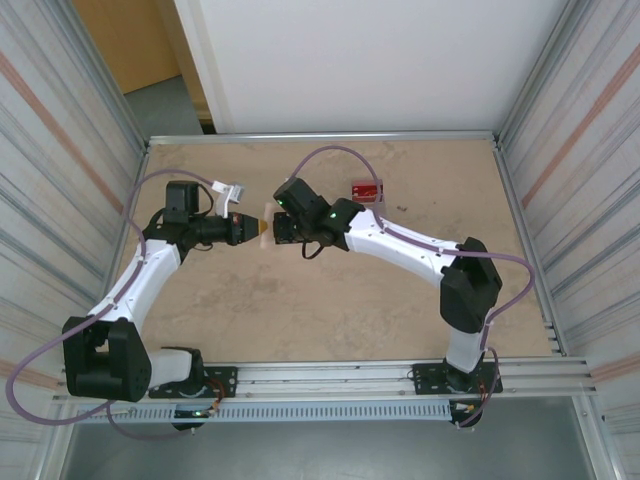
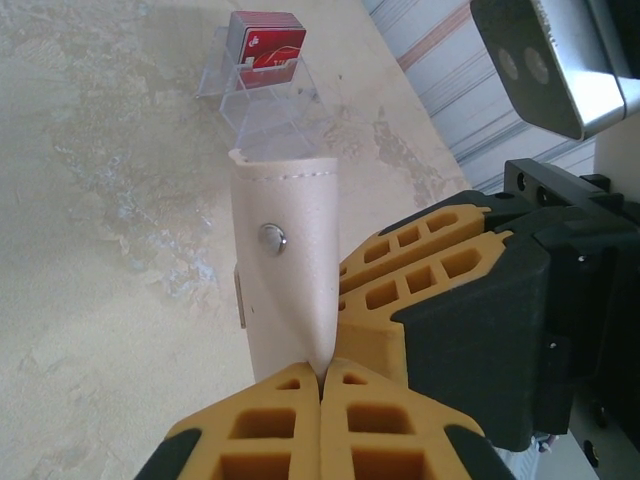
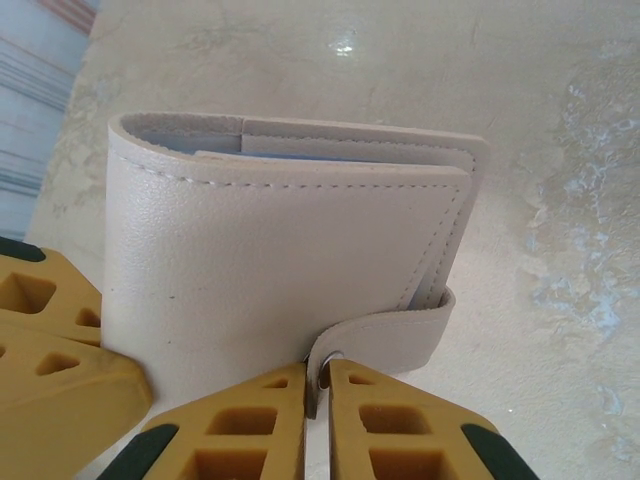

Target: Put the credit cards into the card holder

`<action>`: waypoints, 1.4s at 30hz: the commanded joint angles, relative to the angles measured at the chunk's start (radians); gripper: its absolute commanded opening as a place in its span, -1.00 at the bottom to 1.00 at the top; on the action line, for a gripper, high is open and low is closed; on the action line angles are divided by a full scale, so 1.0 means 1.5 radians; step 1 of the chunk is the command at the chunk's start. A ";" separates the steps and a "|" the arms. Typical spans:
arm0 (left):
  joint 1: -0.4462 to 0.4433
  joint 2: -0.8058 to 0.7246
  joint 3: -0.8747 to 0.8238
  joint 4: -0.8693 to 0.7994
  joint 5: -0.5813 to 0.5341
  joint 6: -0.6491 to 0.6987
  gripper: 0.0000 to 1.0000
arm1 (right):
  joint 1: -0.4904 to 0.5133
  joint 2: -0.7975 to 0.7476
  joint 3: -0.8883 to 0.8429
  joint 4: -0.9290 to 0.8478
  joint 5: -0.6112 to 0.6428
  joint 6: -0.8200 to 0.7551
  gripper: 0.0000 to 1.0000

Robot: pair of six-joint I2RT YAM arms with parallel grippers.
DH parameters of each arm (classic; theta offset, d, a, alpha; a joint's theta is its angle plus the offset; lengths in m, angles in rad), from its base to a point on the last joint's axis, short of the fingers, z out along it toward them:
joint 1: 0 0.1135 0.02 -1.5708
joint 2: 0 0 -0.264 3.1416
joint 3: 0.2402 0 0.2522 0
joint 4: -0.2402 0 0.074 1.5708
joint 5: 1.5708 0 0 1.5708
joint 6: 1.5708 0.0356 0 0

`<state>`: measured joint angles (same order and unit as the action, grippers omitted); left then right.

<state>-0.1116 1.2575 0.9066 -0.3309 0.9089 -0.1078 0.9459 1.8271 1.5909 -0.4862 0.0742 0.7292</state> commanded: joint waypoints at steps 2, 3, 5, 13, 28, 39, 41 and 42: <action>-0.003 -0.024 0.002 0.006 0.045 0.013 -1.00 | -0.015 -0.022 -0.018 -0.010 0.034 0.013 -0.80; -0.003 -0.025 0.002 0.006 0.045 0.013 -1.00 | -0.016 -0.022 -0.019 -0.010 0.034 0.013 -0.82; -0.003 -0.026 0.001 0.006 0.045 0.015 -1.00 | -0.016 -0.025 -0.020 -0.009 0.035 0.012 -0.86; -0.004 -0.025 0.002 0.006 0.045 0.014 -1.00 | -0.022 -0.034 -0.039 -0.004 0.039 0.014 -0.98; -0.012 -0.016 0.005 0.005 0.043 0.017 -1.00 | -0.036 -0.075 -0.088 -0.006 0.046 0.013 -1.00; -0.015 -0.007 0.003 0.007 0.028 0.017 -1.00 | -0.036 -0.121 -0.131 0.004 0.051 0.008 -0.34; -0.018 -0.005 0.002 0.008 0.023 0.017 -1.00 | -0.036 -0.142 -0.147 -0.011 0.069 0.009 -0.01; -0.020 -0.003 0.002 0.008 0.019 0.017 -1.00 | -0.036 -0.158 -0.158 -0.018 0.079 0.010 0.11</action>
<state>-0.1299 1.2568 0.9066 -0.3317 0.9310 -0.1009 0.8860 1.6741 1.3823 -0.4686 0.1383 0.7418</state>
